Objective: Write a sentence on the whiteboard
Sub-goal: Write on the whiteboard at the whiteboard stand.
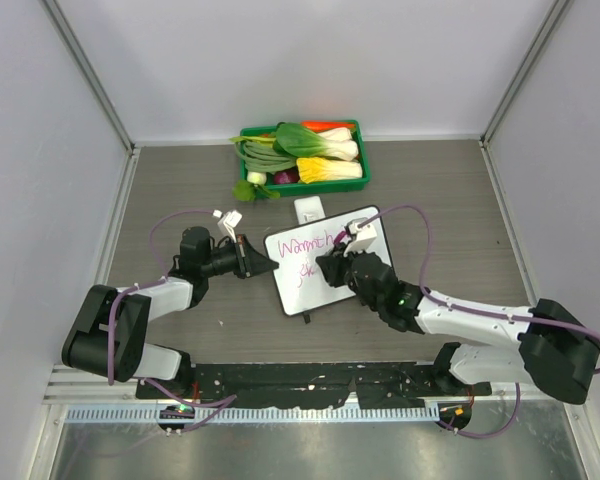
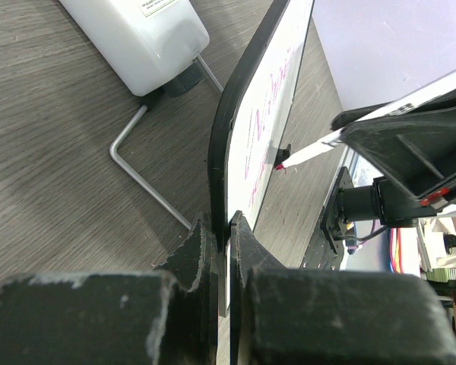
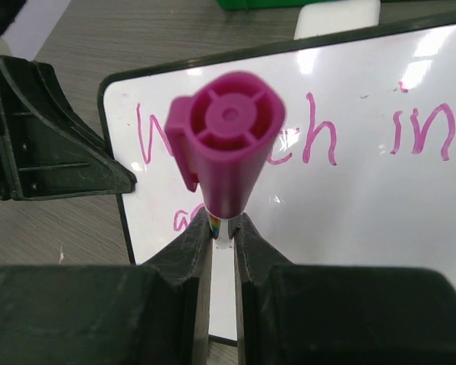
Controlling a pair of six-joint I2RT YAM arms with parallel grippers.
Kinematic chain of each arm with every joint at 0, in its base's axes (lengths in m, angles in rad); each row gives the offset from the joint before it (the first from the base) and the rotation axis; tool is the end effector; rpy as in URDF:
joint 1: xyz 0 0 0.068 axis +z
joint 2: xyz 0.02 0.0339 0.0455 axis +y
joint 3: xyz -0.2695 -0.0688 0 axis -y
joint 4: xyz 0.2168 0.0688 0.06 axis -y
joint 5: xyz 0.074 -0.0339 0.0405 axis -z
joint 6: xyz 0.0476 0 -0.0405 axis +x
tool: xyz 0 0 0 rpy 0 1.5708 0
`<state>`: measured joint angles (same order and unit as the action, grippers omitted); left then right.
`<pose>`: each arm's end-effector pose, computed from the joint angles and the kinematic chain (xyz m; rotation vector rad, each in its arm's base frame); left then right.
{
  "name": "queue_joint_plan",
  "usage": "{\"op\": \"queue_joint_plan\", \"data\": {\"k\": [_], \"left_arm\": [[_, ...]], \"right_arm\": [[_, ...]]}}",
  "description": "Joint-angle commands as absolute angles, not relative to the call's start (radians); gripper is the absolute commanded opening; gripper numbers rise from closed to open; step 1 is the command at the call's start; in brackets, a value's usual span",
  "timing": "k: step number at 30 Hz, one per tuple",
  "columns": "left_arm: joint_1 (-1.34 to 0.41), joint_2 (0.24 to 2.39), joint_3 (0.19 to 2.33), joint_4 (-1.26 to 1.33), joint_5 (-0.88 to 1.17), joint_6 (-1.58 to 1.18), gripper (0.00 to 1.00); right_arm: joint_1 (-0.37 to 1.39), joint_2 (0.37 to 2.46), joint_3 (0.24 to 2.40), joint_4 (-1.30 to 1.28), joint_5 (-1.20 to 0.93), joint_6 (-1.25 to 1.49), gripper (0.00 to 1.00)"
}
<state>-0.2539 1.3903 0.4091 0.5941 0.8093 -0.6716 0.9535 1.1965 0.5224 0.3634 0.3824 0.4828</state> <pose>0.2246 -0.0939 0.1915 0.1495 2.0884 -1.3749 0.1539 0.1861 0.2398 -0.1812 1.8985 0.6308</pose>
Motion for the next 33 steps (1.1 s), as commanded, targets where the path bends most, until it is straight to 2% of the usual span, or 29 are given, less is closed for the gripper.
{"op": "queue_joint_plan", "data": {"k": [1,21,33], "left_arm": [[-0.25,1.407,0.407,0.554,0.71,-0.589,0.0],[-0.25,1.402,0.405,0.552,0.71,-0.589,0.0],[-0.249,1.405,0.407,0.554,0.71,-0.591,0.0]], "right_arm": [[0.948,1.123,0.546,0.422,0.371,0.471,0.01],[0.891,1.232,0.557,0.459,0.341,0.515,0.01],[0.884,1.209,0.558,0.38,0.451,0.486,0.01]]}}
